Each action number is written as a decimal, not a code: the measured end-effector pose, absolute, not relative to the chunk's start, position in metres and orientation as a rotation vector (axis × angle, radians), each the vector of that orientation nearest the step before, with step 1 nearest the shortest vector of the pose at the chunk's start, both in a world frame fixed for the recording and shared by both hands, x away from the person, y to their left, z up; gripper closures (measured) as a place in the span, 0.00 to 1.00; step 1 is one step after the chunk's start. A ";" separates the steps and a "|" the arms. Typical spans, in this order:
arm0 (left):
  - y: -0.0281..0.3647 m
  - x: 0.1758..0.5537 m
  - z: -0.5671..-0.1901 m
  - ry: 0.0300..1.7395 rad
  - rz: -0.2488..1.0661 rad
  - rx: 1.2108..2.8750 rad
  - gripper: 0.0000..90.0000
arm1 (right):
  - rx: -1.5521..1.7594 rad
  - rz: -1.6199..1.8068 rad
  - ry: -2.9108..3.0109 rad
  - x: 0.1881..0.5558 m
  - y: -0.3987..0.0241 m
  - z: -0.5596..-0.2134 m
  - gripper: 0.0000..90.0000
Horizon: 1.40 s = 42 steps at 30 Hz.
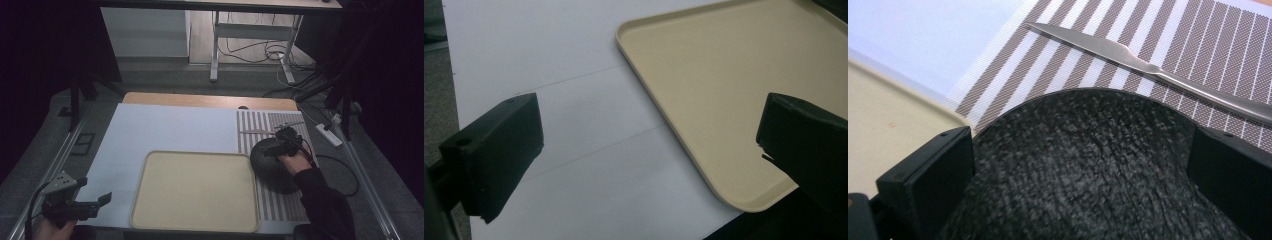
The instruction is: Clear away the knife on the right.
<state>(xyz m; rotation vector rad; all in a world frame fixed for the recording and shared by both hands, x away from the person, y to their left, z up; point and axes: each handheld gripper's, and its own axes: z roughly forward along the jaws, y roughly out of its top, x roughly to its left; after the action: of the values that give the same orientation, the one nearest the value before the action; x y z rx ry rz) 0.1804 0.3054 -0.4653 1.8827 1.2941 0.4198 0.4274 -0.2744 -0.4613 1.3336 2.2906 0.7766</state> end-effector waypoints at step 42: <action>0.308 0.180 -0.466 1.307 0.411 1.867 0.00 | 1.434 0.585 2.257 0.514 -0.306 -0.476 0.36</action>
<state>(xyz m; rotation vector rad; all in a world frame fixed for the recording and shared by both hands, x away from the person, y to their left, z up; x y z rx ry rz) 0.1801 0.3077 -0.4657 1.8668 1.3068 0.4113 0.5139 -0.3057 -0.4761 1.4341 2.2572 0.5846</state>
